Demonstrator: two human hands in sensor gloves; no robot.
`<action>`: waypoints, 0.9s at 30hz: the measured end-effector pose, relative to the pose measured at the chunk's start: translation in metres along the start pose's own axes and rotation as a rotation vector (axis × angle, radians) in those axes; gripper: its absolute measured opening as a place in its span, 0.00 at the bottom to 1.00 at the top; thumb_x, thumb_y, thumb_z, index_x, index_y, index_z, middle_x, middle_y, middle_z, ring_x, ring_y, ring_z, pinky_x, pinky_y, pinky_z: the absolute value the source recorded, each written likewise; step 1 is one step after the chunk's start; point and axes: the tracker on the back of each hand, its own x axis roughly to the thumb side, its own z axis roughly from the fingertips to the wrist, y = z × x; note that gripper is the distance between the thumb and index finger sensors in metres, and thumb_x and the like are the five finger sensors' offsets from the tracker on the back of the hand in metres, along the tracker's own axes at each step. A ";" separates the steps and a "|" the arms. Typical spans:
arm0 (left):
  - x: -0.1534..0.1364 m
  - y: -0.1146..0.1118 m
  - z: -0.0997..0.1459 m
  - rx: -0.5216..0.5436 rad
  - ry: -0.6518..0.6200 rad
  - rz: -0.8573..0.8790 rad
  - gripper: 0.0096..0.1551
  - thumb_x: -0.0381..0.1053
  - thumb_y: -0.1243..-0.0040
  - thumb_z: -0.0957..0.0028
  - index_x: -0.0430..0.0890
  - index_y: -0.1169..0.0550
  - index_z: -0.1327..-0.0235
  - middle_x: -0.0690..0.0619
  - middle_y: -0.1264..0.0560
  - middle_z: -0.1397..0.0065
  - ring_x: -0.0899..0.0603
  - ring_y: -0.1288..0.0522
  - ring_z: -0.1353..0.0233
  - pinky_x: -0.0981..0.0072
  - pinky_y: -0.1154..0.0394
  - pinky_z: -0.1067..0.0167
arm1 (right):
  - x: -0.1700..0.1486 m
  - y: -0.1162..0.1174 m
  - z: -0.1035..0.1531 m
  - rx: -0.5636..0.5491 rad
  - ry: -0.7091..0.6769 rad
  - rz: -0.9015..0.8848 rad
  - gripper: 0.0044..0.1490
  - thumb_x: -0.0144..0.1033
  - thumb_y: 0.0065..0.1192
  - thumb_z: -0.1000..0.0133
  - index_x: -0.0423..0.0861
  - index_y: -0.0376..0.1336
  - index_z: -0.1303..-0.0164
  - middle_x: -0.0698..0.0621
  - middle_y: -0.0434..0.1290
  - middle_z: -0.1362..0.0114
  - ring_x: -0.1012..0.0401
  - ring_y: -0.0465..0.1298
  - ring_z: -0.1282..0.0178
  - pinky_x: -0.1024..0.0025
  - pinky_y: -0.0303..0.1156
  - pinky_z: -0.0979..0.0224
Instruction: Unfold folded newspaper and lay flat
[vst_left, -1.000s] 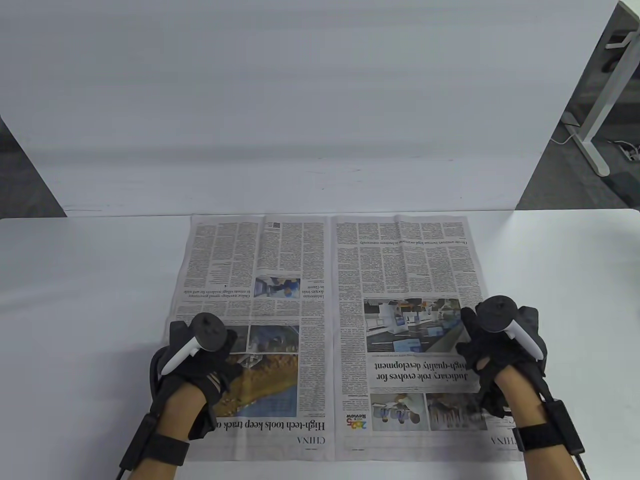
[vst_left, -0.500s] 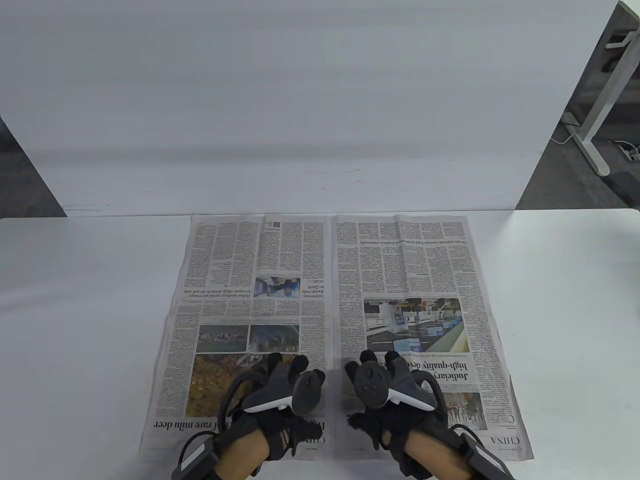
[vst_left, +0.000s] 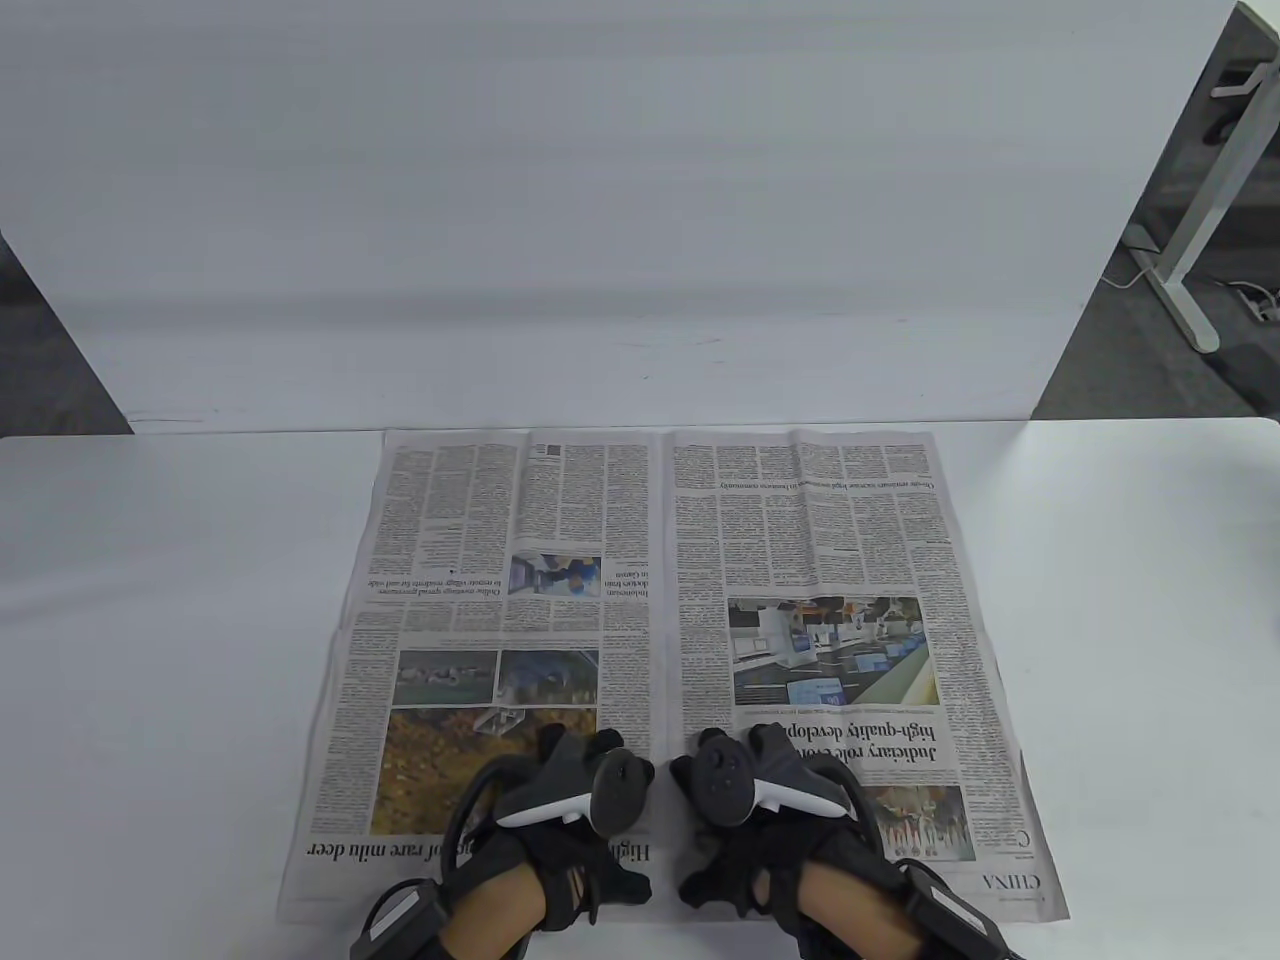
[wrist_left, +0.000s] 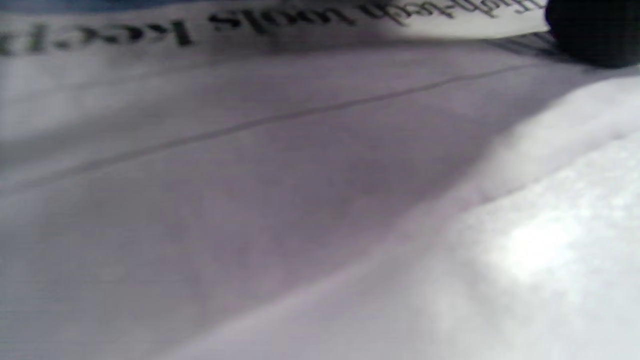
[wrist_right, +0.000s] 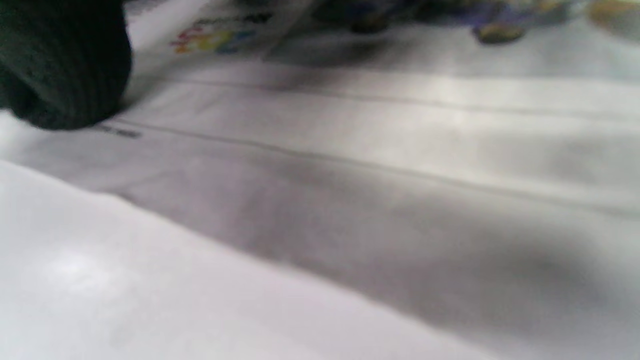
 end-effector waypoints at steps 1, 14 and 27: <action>-0.002 -0.001 0.001 -0.001 0.004 0.005 0.64 0.79 0.41 0.59 0.61 0.64 0.26 0.46 0.72 0.20 0.18 0.69 0.24 0.14 0.56 0.34 | -0.002 0.000 0.001 0.002 0.005 0.001 0.71 0.70 0.72 0.58 0.58 0.32 0.22 0.42 0.26 0.16 0.28 0.28 0.25 0.09 0.44 0.46; -0.078 -0.022 0.033 -0.013 0.114 0.117 0.65 0.79 0.39 0.61 0.63 0.65 0.28 0.49 0.74 0.20 0.20 0.72 0.25 0.15 0.60 0.33 | -0.068 0.006 0.033 -0.003 0.070 -0.042 0.71 0.70 0.74 0.59 0.60 0.32 0.22 0.45 0.25 0.16 0.31 0.27 0.24 0.10 0.44 0.46; -0.144 -0.040 0.065 -0.004 0.251 0.255 0.65 0.77 0.37 0.62 0.65 0.64 0.28 0.51 0.74 0.21 0.22 0.75 0.24 0.17 0.64 0.32 | -0.162 0.016 0.077 -0.010 0.160 -0.081 0.70 0.70 0.72 0.60 0.63 0.31 0.24 0.49 0.25 0.17 0.38 0.26 0.22 0.14 0.41 0.40</action>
